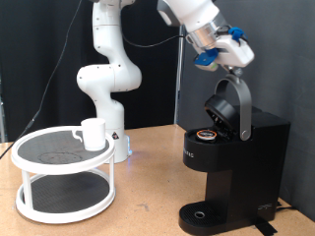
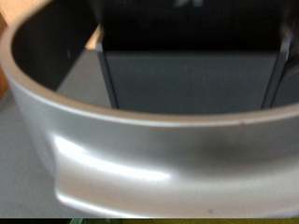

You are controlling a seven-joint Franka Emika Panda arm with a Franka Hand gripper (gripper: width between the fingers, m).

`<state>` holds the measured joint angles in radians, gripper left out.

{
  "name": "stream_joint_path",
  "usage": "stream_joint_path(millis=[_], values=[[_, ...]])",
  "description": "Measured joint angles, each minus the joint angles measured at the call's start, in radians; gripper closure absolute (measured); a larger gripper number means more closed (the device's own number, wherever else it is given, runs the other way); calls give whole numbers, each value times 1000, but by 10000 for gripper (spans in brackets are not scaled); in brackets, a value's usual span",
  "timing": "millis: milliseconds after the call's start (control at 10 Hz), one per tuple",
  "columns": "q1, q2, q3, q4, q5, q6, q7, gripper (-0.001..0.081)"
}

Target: Make a cup of coffee with the keurig machine

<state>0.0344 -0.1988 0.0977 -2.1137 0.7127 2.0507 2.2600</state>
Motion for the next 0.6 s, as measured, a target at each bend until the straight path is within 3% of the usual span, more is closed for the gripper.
stream_joint_path(millis=[300,600], values=[[-38,-17,-16,-34,-91,5,-11,806],[-67,-21,-21,-82,-154,67,-20,806]])
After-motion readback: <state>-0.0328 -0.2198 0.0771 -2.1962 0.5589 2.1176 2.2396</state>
